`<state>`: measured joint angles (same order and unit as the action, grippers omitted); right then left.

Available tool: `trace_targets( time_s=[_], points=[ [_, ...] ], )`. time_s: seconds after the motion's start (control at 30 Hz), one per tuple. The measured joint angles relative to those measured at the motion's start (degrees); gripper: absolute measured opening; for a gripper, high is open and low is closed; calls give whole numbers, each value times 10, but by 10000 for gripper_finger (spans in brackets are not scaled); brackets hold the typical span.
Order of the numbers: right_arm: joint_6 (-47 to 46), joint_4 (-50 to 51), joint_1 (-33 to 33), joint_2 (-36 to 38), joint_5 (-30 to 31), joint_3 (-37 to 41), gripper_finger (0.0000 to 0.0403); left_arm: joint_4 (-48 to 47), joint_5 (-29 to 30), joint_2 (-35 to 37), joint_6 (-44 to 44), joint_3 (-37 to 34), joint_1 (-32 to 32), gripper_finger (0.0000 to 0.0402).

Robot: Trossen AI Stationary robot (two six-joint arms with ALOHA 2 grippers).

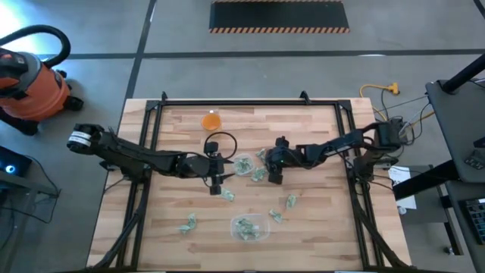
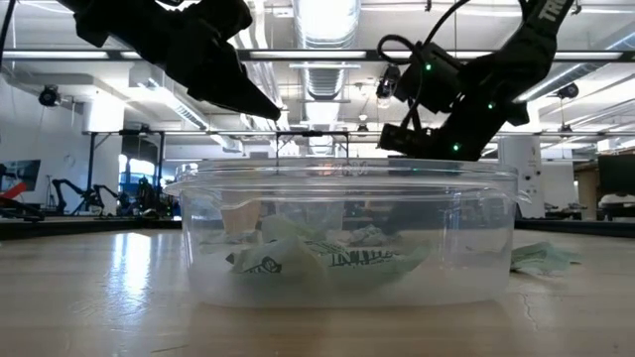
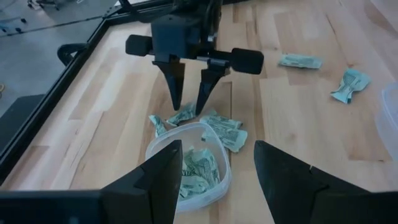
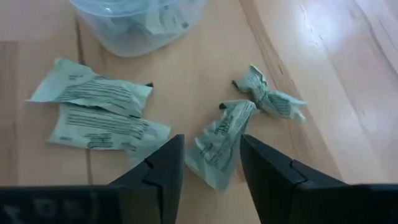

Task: Pick and place Stevia / Truvia into bins
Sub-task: Put the white stevia packet into the top transparent bin

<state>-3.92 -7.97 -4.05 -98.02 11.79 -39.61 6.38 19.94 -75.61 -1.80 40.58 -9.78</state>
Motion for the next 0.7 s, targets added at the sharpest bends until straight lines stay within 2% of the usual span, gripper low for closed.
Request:
trace_targets(
  time_s=[0.5, 0.7],
  points=[
    [-17, 0, -21, -3, 2, 0, 111, 0, 0, 0, 0, 0, 0, 183],
    [-22, 15, -20, -3, -1, 0, 83, 0, 0, 0, 0, 0, 0, 183]
  ],
)
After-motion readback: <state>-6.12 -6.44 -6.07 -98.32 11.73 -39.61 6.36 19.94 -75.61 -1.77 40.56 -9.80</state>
